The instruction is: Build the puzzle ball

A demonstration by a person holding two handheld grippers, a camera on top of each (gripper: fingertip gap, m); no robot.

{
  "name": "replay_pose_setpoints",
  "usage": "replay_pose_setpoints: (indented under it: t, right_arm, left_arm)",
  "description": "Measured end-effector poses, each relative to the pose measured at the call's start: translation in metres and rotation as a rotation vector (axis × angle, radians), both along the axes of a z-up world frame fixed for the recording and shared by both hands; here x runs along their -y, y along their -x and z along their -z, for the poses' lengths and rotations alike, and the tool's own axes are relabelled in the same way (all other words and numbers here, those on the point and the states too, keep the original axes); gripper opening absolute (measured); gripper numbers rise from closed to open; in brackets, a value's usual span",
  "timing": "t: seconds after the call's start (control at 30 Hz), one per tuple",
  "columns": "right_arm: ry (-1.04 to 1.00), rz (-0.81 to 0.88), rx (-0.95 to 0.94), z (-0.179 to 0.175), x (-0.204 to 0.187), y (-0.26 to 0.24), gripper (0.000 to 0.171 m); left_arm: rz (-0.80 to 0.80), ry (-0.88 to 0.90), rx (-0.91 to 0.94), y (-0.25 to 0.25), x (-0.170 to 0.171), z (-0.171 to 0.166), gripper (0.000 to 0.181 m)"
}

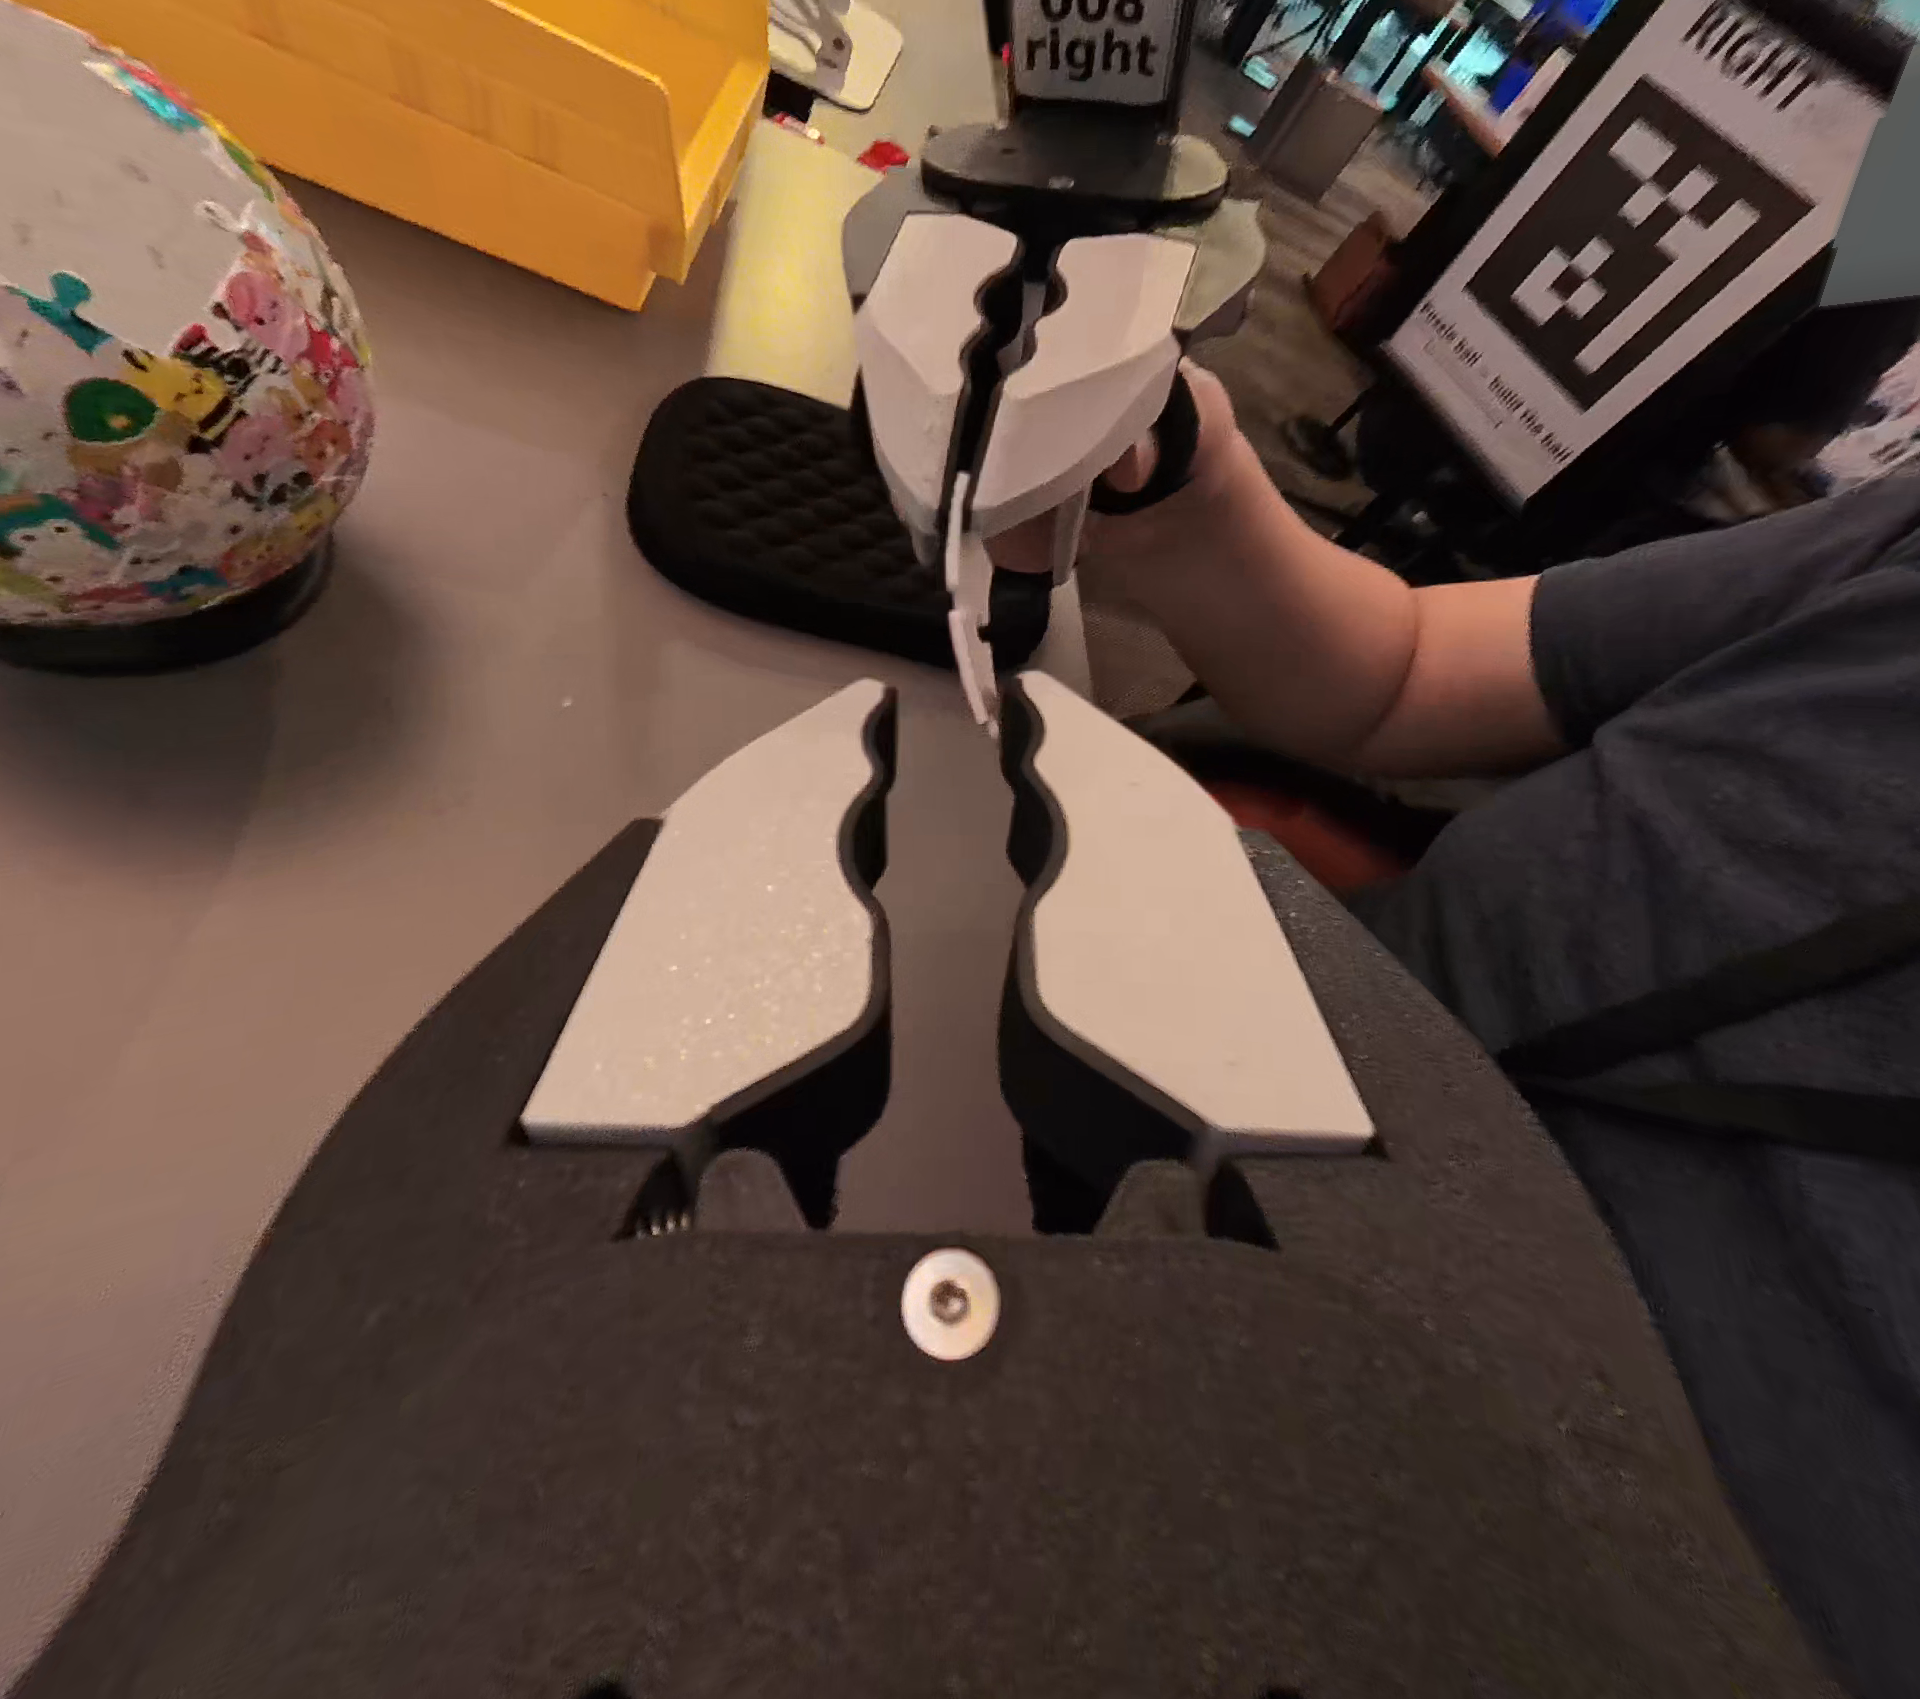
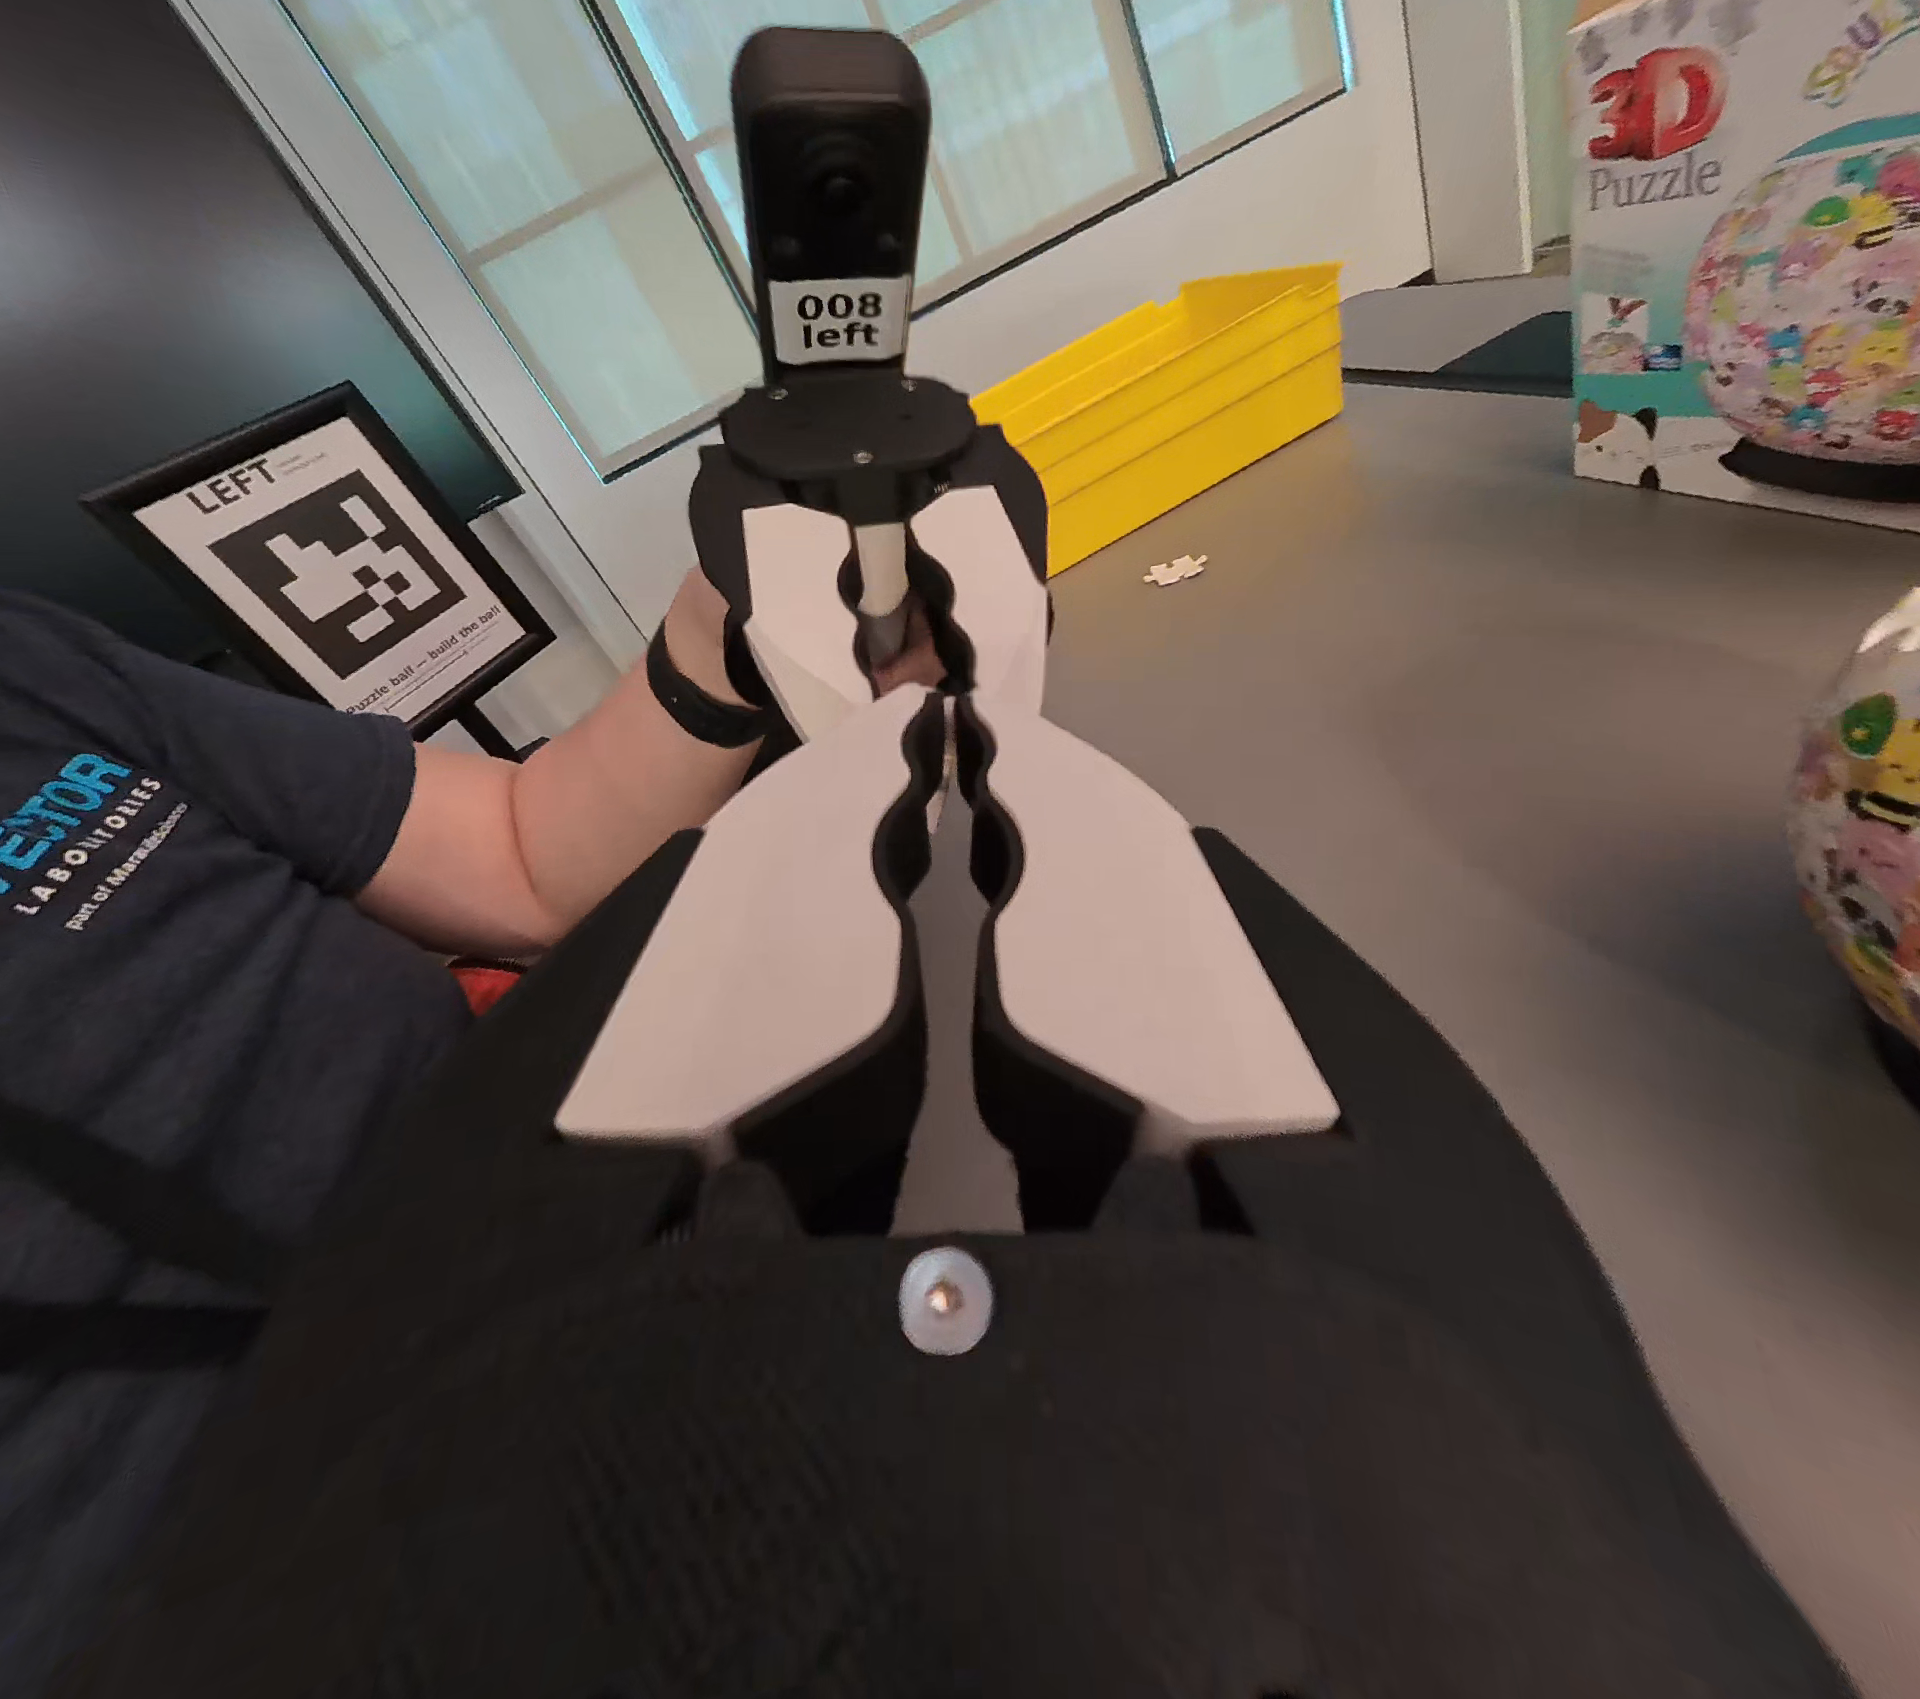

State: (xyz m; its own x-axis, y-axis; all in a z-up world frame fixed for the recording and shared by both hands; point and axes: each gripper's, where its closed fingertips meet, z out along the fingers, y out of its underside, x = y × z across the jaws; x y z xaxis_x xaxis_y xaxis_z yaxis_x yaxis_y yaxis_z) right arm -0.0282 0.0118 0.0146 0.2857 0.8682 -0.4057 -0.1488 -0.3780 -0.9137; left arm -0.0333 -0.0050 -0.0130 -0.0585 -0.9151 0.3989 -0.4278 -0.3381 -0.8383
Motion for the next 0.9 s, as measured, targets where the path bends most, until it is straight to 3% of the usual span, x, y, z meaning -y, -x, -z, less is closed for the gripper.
replay_pose_setpoints:
  t: [0.07,0.27,0.37,0.6,0.7,0.77,0.9]
  right_arm:
    - [-0.001,0.001,0.017,0.002,-0.001,-0.001,0.003]
    - [-0.003,-0.02,-0.008,-0.002,-0.001,-0.003,0.005]
    - [-0.025,0.016,-0.004,-0.004,-0.006,-0.008,0.015]
    - [-0.017,-0.049,-0.004,-0.003,0.0,-0.002,0.007]
    - [-0.036,-0.019,0.033,0.0,-0.004,-0.002,0.003]
    - [0.001,-0.024,-0.003,-0.004,-0.006,-0.004,0.003]
    - [-0.031,0.003,0.066,-0.007,-0.015,-0.021,0.003]
  left_arm:
    - [0.021,0.035,0.018,-0.004,0.003,0.0,0.005]
    - [-0.028,0.045,0.047,-0.01,-0.005,-0.002,0.002]
    - [-0.056,0.042,0.079,-0.008,-0.009,-0.007,0.002]
    - [-0.053,0.074,0.109,-0.003,-0.007,-0.01,0.002]
    - [-0.032,0.107,0.115,-0.001,-0.004,-0.01,0.006]
    - [-0.049,0.091,0.112,0.008,-0.009,-0.011,0.028]
    - [-0.117,0.002,0.125,0.035,-0.029,-0.018,0.028]
